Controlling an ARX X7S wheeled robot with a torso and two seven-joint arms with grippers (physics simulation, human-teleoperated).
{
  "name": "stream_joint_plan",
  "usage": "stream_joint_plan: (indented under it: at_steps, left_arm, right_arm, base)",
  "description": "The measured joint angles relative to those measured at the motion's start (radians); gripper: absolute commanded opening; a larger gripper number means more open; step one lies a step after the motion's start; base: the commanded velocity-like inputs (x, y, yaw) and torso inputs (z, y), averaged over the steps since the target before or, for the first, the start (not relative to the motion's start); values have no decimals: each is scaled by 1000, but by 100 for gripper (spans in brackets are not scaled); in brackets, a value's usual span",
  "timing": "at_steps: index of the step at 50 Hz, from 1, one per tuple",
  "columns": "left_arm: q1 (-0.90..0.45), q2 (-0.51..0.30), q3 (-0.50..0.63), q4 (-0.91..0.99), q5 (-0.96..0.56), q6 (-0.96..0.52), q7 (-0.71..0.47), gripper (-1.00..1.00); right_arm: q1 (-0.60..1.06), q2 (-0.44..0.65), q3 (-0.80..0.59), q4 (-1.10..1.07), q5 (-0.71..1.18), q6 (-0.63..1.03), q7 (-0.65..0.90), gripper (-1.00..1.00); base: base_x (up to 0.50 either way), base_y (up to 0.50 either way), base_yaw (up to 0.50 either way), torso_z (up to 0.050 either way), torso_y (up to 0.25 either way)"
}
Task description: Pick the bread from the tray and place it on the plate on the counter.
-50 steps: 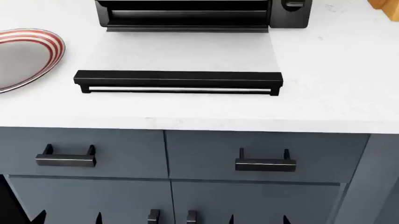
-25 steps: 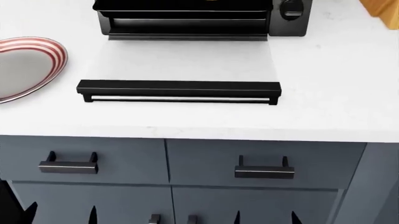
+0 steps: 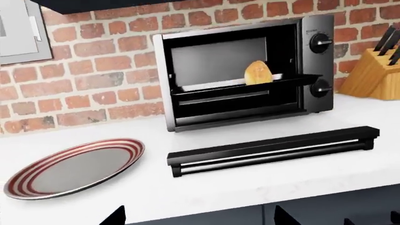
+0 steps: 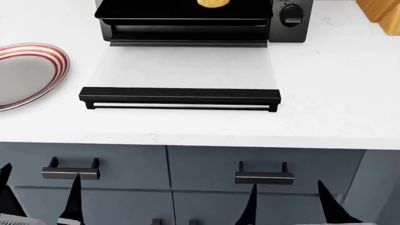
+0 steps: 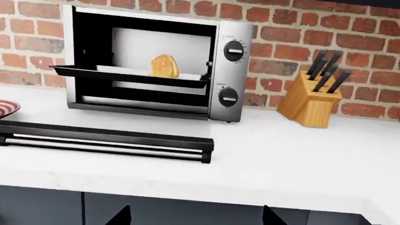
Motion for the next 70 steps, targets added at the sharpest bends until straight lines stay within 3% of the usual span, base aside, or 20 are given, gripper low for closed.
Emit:
stream_joint_plan:
  at_steps: [11,17,30,37,54,70]
  left_arm:
    - [-175,-42,16,209,-28,-331,8,100]
    - [-293,-81,9,281,-118,-485,-34,100]
    - [-557,-209,-65,339,-581,-715,-312,100]
    - [-809,-225,-106,264,-876,-869,-475,100]
    - [-1157,-266,-69,96,-1299,-982,-771,100]
    - [-1361,-301,40,-34,-1447,-979,-878,100]
  right_arm:
    - [86,40,31,-208,44,222,17,100]
    - [166,59,59,-296,83,352,20,100]
    - [386,167,98,-400,320,589,153,100]
    - [662,213,144,-394,531,814,232,100]
    - [1008,263,164,-341,782,1045,351,100]
    - [1196,320,106,-246,1124,1084,643,100]
  base:
    - [0,0,0,48,61]
    - [0,0,0,48,61]
    - [0,0,0,48,60]
    - [0,0,0,48,60]
    - [0,0,0,48,60]
    - [194,0,0,48,60]
